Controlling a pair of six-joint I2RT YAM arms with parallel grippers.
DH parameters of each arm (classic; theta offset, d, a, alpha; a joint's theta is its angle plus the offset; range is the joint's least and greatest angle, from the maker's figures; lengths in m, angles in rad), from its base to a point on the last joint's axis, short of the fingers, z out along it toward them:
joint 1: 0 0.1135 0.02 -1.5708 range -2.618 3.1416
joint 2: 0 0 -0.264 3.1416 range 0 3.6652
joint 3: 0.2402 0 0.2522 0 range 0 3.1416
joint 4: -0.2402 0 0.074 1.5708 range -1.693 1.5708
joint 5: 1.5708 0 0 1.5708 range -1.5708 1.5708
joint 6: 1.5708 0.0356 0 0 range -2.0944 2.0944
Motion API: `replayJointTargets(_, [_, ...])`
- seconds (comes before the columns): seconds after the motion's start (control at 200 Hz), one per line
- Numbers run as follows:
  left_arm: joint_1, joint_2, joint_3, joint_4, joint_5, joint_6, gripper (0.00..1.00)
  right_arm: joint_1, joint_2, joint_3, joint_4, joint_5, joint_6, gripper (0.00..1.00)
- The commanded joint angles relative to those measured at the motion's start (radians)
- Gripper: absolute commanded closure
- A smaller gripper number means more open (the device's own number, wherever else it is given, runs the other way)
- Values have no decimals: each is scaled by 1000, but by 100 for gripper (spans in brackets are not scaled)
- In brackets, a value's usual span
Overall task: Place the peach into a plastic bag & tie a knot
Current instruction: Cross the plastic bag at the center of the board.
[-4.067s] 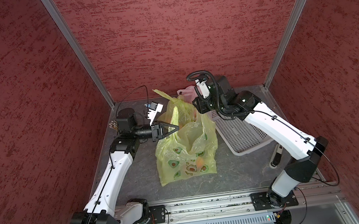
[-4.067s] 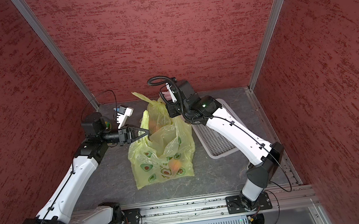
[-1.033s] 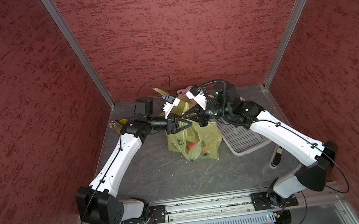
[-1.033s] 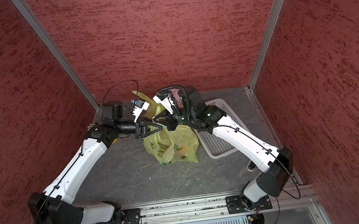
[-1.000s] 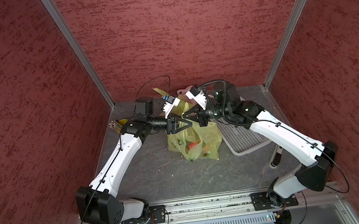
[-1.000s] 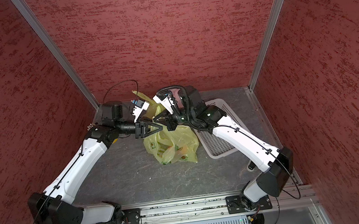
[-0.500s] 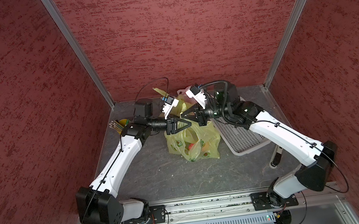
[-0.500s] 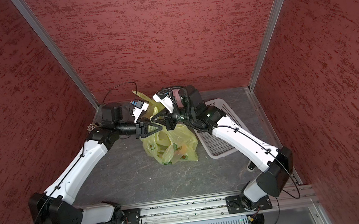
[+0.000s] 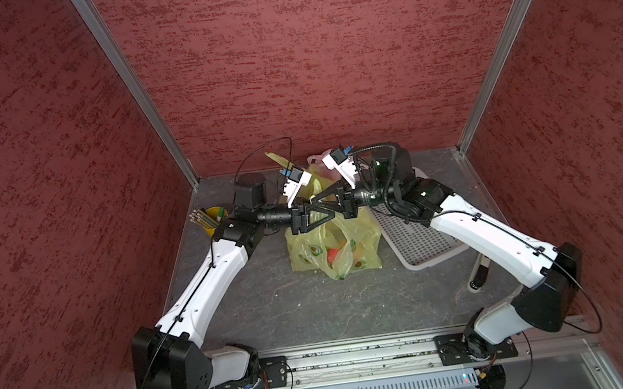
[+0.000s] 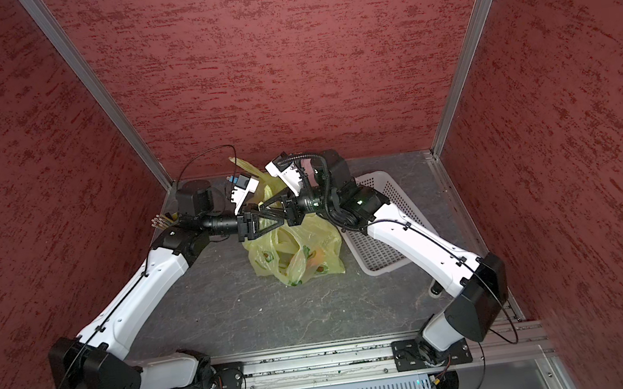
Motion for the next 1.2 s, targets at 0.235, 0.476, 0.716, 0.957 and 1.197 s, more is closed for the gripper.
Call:
replayJointTargets(0.235, [10, -19, -27, 152, 5, -90, 61, -1, -4, -30, 59, -23, 36, 100])
replayJointTargets(0.476, [1, -37, -53, 209, -80, -120, 75, -2, -6, -45, 66, -44, 52, 100])
replayJointTargets(0.716, [-4, -58, -75, 204, -124, -93, 100, -2, -11, -27, 19, -47, 43, 100])
replayJointTargets(0.957, [-4, -62, -81, 174, -112, -62, 100, -56, -93, 6, -6, 170, 115, 53])
replayJointTargets(1.197, [-6, -61, -67, 164, -45, -55, 100, -85, 2, 95, -56, 115, 208, 43])
